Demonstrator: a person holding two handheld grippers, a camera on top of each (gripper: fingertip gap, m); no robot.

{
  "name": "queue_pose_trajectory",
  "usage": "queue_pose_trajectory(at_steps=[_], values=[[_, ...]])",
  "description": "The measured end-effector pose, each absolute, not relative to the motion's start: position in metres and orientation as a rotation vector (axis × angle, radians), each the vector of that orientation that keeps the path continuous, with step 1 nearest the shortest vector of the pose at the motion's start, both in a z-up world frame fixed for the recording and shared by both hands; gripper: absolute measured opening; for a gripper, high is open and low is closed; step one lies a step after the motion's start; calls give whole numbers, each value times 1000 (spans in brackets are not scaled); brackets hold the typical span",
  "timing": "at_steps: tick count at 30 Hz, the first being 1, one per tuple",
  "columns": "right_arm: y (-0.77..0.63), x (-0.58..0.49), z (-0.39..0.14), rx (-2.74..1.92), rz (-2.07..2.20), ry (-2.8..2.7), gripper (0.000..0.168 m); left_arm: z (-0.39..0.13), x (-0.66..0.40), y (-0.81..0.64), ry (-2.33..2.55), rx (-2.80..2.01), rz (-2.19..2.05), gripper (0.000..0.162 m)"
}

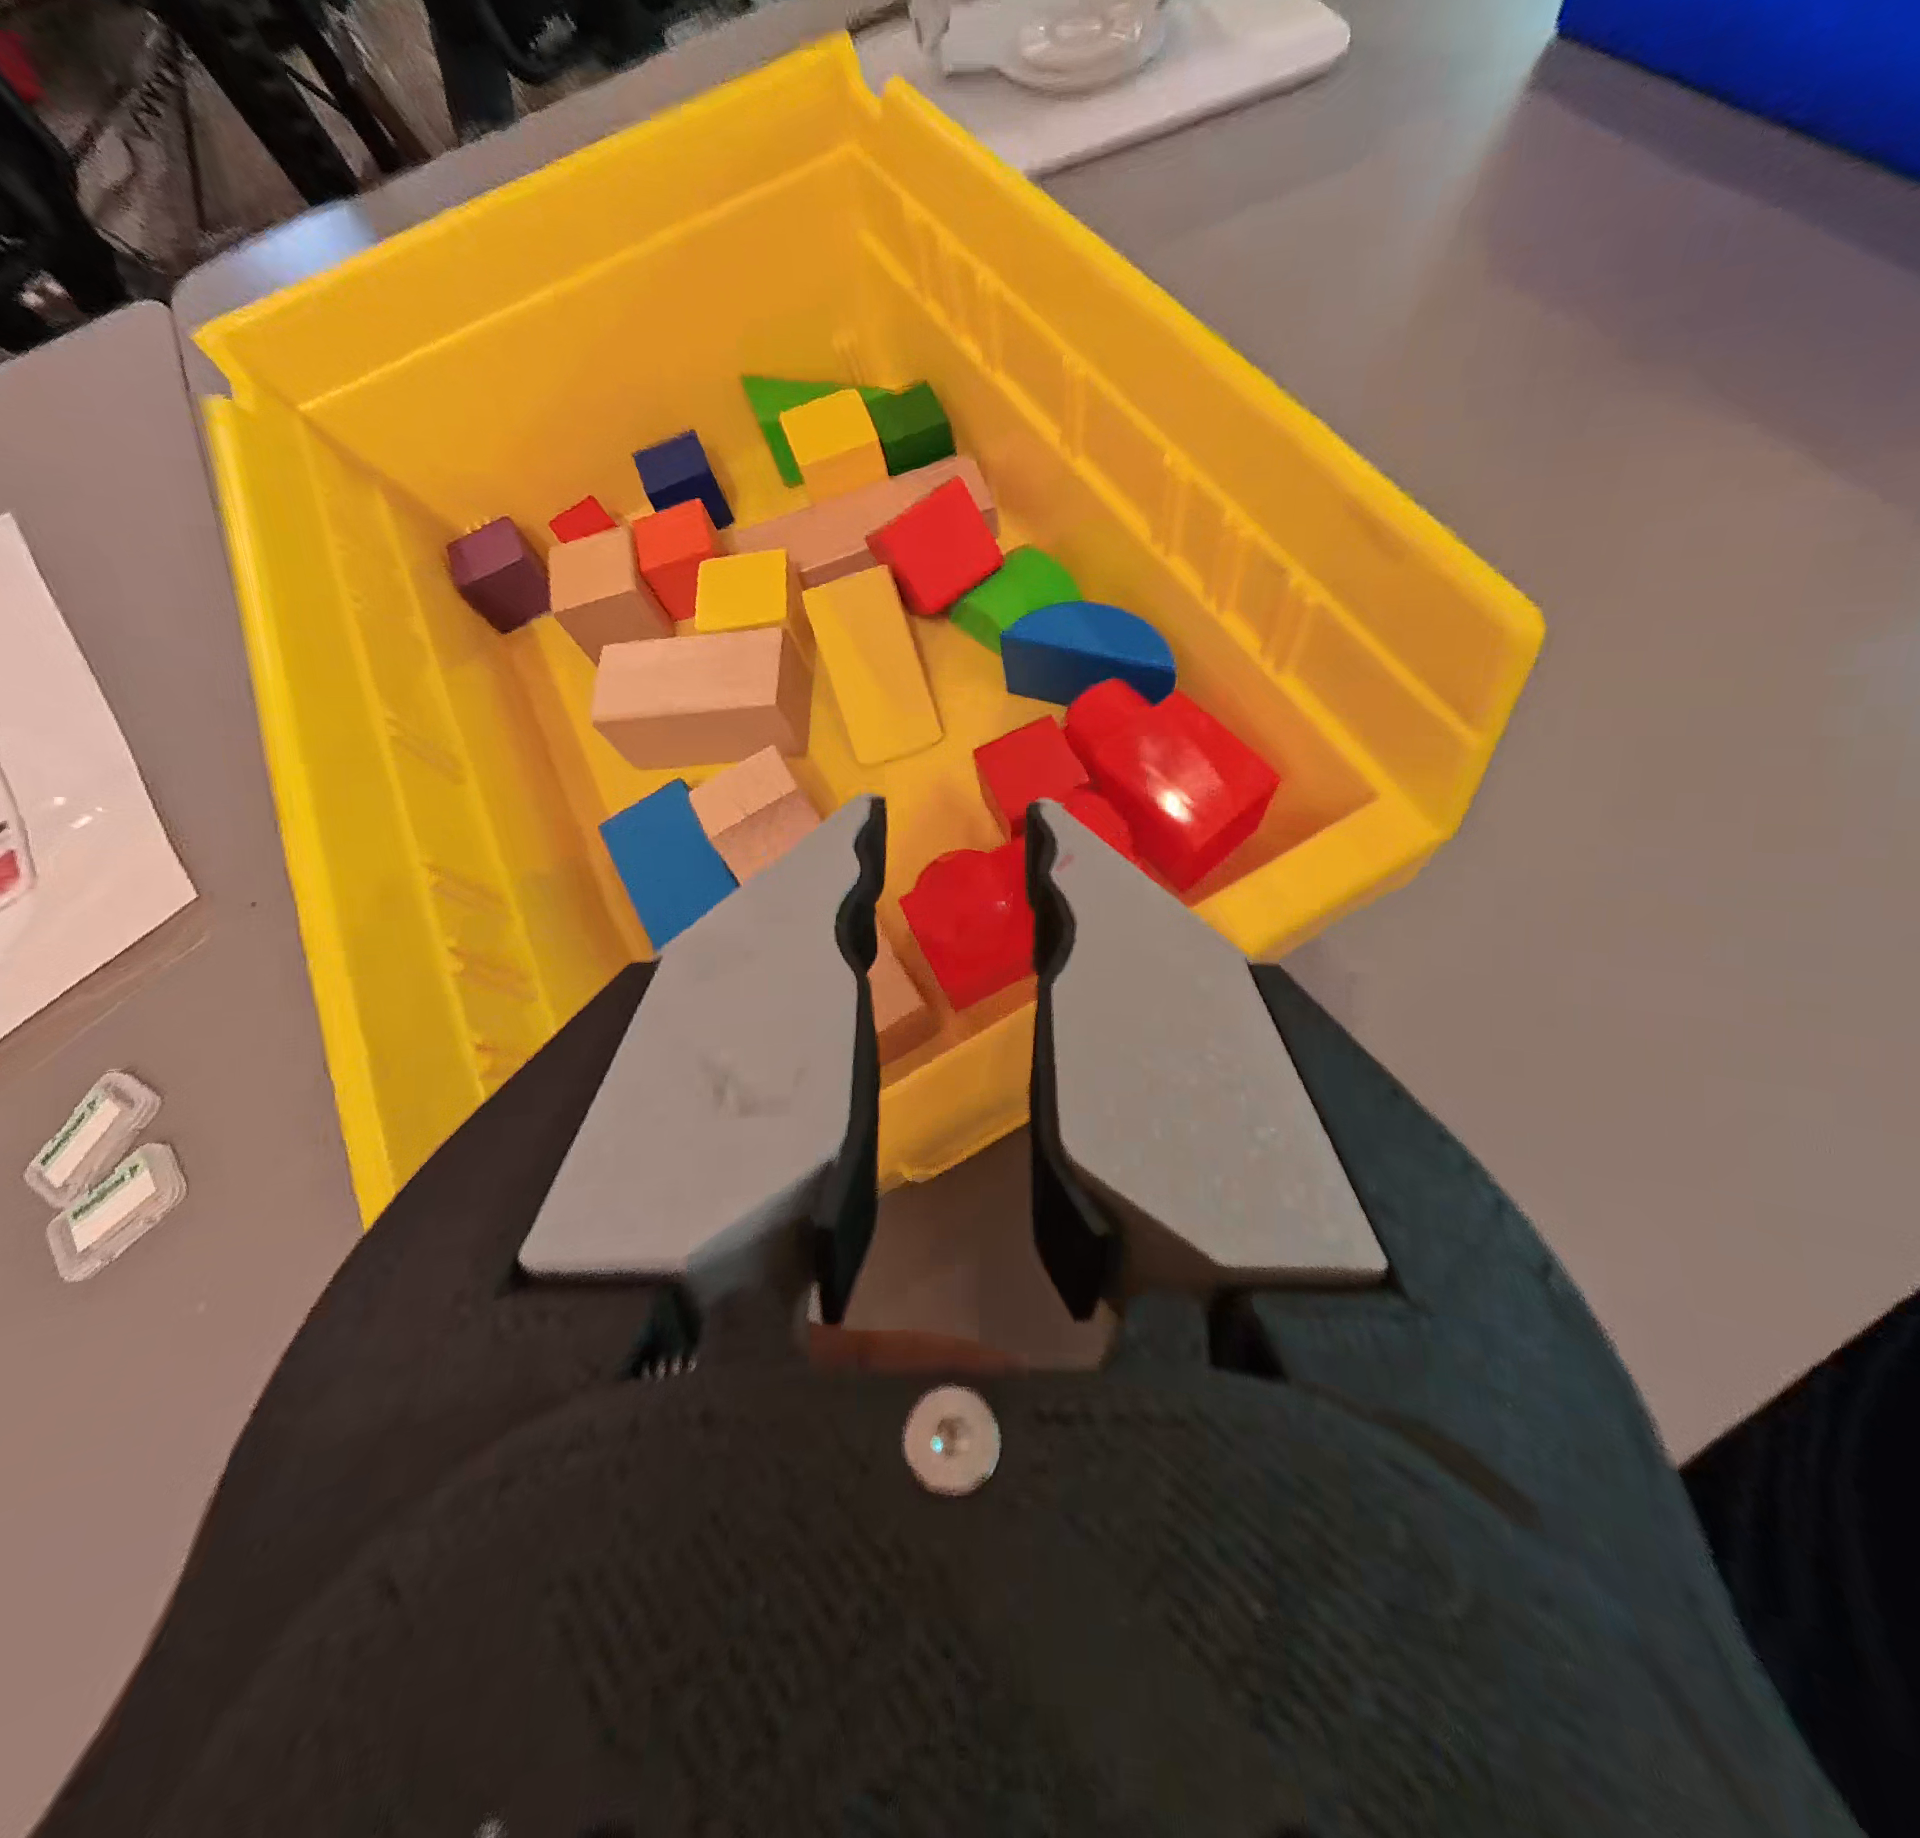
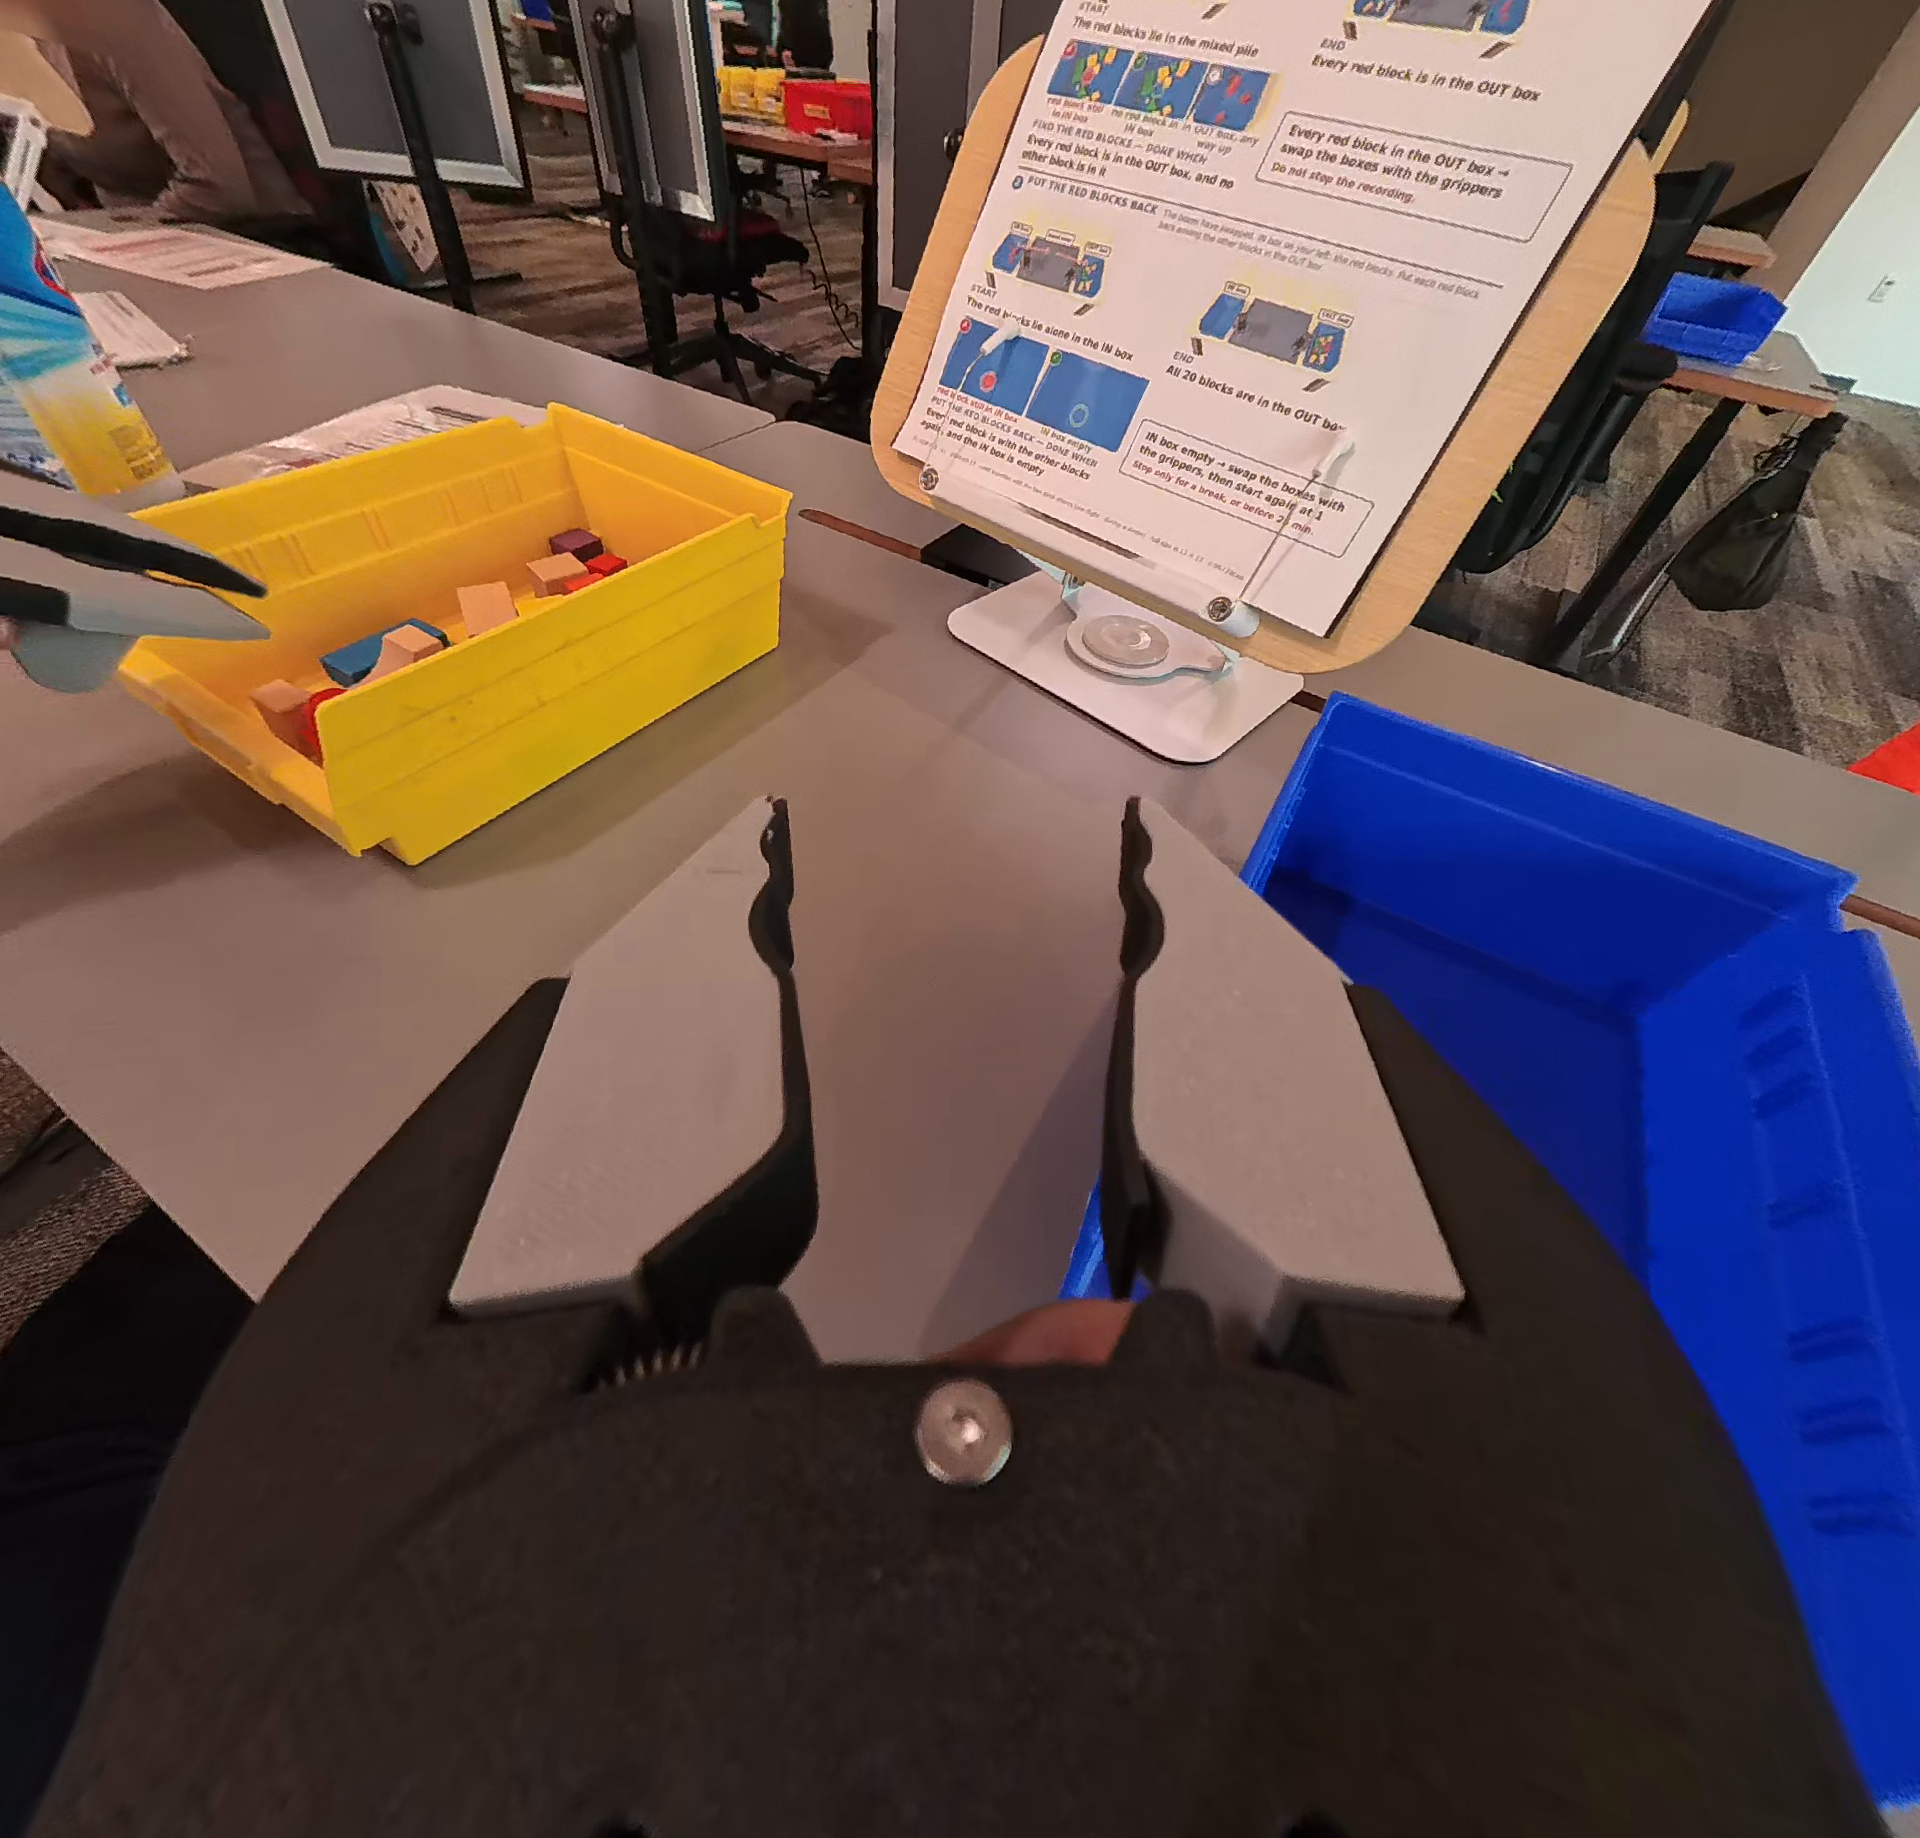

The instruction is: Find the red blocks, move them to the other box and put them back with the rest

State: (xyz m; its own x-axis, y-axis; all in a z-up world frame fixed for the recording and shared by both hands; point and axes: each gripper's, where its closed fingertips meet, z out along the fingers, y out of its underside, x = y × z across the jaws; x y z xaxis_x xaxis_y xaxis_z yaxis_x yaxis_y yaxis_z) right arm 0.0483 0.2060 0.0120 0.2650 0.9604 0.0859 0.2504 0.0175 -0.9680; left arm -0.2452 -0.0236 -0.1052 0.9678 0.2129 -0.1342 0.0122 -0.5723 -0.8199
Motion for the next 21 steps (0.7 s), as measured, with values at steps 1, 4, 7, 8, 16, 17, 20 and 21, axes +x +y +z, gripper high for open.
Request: queue_pose_trajectory(at_steps=[1, 4, 7, 8, 16, 17, 20, 21], values=[[207, 48, 12, -1467, 835, -1195, 61, -112, -247, -24, -144, -2220, 261, 25], [207, 49, 14, -1464, 835, -1189, 61, -124, -256, -24, -91, -2360, 296, 31], [207, 49, 15, -1461, 834, -1186, 61, -129, -255, -22, 4, -2460, 276, 30], [207, 49, 14, -1461, 832, -1188, 61, -132, -255, -22, 33, -2496, 267, 30], [204, 48, 12, -1459, 812, -1207, 61, -149, -262, -16, 175, -2680, 258, 23], [205, 48, 12, -1461, 814, -1205, 61, -149, -263, -16, 173, -2690, 257, 25], [207, 49, 13, -1463, 818, -1199, 61, -147, -264, -19, 165, -2707, 242, 32], [207, 50, 13, -1462, 818, -1198, 60, -146, -261, -19, 175, -2701, 217, 32]])
